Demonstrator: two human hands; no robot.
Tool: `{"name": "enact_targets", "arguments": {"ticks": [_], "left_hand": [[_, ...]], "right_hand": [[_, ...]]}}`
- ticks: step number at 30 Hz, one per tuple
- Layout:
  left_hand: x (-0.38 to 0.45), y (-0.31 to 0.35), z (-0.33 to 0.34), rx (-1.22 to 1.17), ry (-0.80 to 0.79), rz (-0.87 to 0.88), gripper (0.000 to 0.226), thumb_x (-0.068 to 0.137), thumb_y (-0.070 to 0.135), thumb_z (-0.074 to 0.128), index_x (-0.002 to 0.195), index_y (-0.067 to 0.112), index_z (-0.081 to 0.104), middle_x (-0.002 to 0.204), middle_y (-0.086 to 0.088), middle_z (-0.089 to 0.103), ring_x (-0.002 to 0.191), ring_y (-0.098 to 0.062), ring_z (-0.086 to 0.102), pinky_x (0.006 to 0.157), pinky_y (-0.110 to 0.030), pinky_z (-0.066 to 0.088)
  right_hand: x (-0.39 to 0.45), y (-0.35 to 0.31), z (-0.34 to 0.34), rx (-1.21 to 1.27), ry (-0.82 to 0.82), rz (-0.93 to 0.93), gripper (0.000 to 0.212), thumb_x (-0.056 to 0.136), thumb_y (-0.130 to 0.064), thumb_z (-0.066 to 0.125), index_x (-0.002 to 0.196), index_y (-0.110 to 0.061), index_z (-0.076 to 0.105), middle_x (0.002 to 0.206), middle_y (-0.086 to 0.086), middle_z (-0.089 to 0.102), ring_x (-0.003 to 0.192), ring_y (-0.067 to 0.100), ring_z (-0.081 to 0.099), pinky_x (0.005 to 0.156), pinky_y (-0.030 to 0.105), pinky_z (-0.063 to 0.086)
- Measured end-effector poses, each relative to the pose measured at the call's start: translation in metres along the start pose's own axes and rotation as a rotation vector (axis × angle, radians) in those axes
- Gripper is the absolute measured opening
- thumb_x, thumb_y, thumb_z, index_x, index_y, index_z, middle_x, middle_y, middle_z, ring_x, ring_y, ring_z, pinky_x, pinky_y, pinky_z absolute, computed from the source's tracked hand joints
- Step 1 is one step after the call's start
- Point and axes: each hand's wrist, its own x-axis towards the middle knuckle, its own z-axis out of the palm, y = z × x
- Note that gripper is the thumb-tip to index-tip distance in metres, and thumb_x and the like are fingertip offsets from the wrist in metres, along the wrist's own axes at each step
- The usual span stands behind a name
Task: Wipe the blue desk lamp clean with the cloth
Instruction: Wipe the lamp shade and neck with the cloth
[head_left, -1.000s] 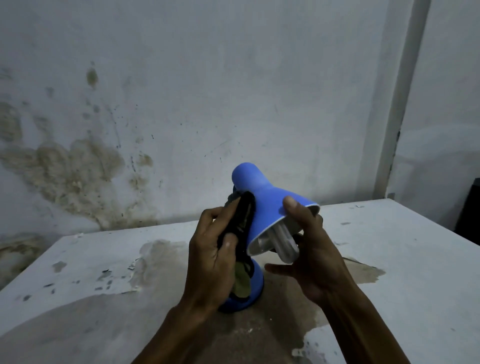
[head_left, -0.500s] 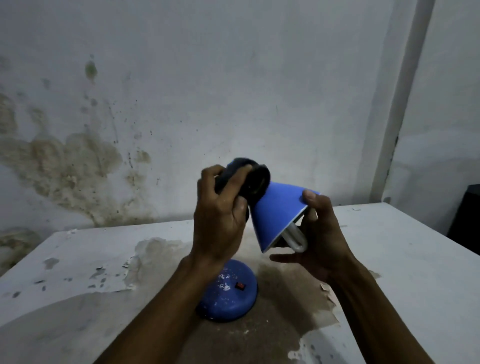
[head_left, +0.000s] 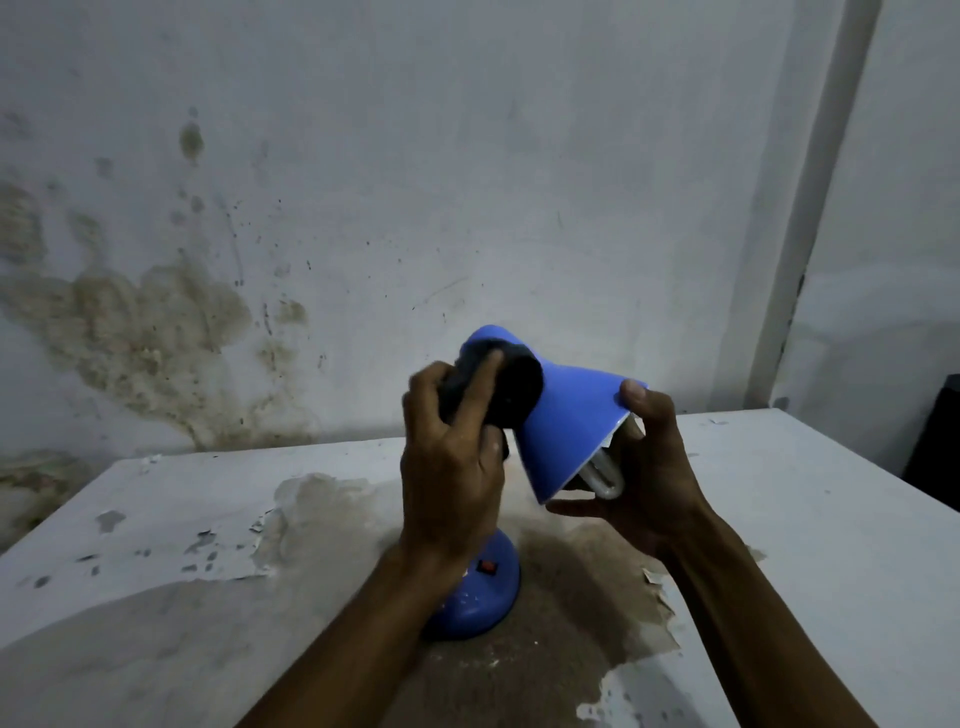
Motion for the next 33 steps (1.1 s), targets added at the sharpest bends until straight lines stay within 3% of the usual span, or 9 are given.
{"name": "enact_targets", "arguments": {"ticks": [5,11,14,16,18,21,24,27,33], "left_hand": [[0.039,-0.008,0.002,-0.095,0.051,-0.436,0.051,0.09,0.005,0.039,0.137,0.02,0.053,0.109,-0.007,0.041,0.1,-0.024,0.051,0.083,-0.022,0.04],[-0.008,0.015,0.0,-0.011,0.043,-0.32,0.044,0.089,0.016,0.04,0.131,0.013,0.056,0.112,-0.004,0.043,0.096,-0.021,0.053,0.069,-0.021,0.043],[0.013,0.002,-0.006,0.119,-0.041,-0.481,0.022,0.087,0.017,0.044,0.094,0.02,0.064,0.101,-0.007,0.052,0.09,-0.024,0.05,0.06,-0.027,0.034],[0.041,-0.014,-0.013,-0.027,-0.184,-0.701,0.016,0.077,0.021,0.042,0.065,0.02,0.052,0.079,-0.009,0.056,0.073,-0.028,0.048,0.059,-0.031,0.032],[0.06,-0.02,-0.021,-0.24,-0.291,-0.832,0.015,0.072,0.018,0.043,0.062,0.014,0.054,0.065,-0.007,0.055,0.064,-0.024,0.046,0.059,-0.034,0.033],[0.054,-0.007,-0.028,-0.02,-0.334,-0.667,0.018,0.082,0.016,0.043,0.071,0.011,0.056,0.078,-0.005,0.056,0.071,-0.025,0.05,0.06,-0.033,0.035],[0.019,0.011,-0.033,0.252,-0.148,-0.402,0.022,0.09,0.016,0.045,0.102,0.016,0.063,0.103,-0.004,0.046,0.091,-0.021,0.046,0.064,-0.032,0.033],[0.001,0.019,-0.032,0.323,-0.085,-0.253,0.031,0.087,0.014,0.051,0.114,0.016,0.065,0.106,-0.006,0.049,0.089,-0.016,0.042,0.061,-0.028,0.033],[0.039,-0.011,-0.033,-0.122,-0.153,-0.654,0.019,0.072,0.025,0.04,0.061,0.011,0.047,0.065,-0.009,0.054,0.063,-0.029,0.048,0.056,-0.033,0.034]], "right_hand": [[0.001,0.0,0.0,-0.014,0.02,-0.009,0.119,0.027,-0.08,0.076,0.132,-0.028,0.058,0.096,0.01,0.076,0.081,0.034,0.073,0.095,0.067,0.045],[-0.001,0.001,-0.002,0.006,0.002,0.001,0.112,0.033,-0.076,0.076,0.132,-0.026,0.057,0.095,0.009,0.074,0.079,0.031,0.07,0.094,0.065,0.046],[-0.001,-0.001,-0.001,-0.011,-0.009,0.015,0.115,0.031,-0.077,0.076,0.132,-0.028,0.057,0.097,0.01,0.074,0.081,0.032,0.07,0.094,0.065,0.046],[-0.001,-0.002,-0.001,-0.016,-0.019,0.016,0.117,0.028,-0.079,0.076,0.132,-0.028,0.058,0.098,0.01,0.075,0.082,0.033,0.07,0.094,0.065,0.046],[-0.002,-0.001,-0.001,-0.014,-0.013,0.016,0.119,0.026,-0.079,0.076,0.131,-0.028,0.058,0.099,0.01,0.076,0.084,0.033,0.07,0.095,0.067,0.045],[-0.001,0.0,0.0,0.001,0.011,0.007,0.121,0.023,-0.079,0.077,0.131,-0.026,0.058,0.097,0.008,0.076,0.079,0.029,0.071,0.09,0.066,0.048],[0.0,0.001,0.004,0.011,0.028,0.003,0.124,0.021,-0.079,0.076,0.131,-0.026,0.058,0.101,0.009,0.075,0.081,0.028,0.072,0.084,0.062,0.052],[0.002,0.0,0.006,-0.009,0.018,0.003,0.122,0.02,-0.08,0.076,0.129,-0.029,0.059,0.097,0.007,0.077,0.084,0.031,0.071,0.089,0.065,0.049],[0.0,-0.005,0.006,-0.082,-0.031,0.015,0.109,0.024,-0.08,0.074,0.121,-0.032,0.064,0.093,0.006,0.078,0.082,0.031,0.072,0.091,0.064,0.049]]}}
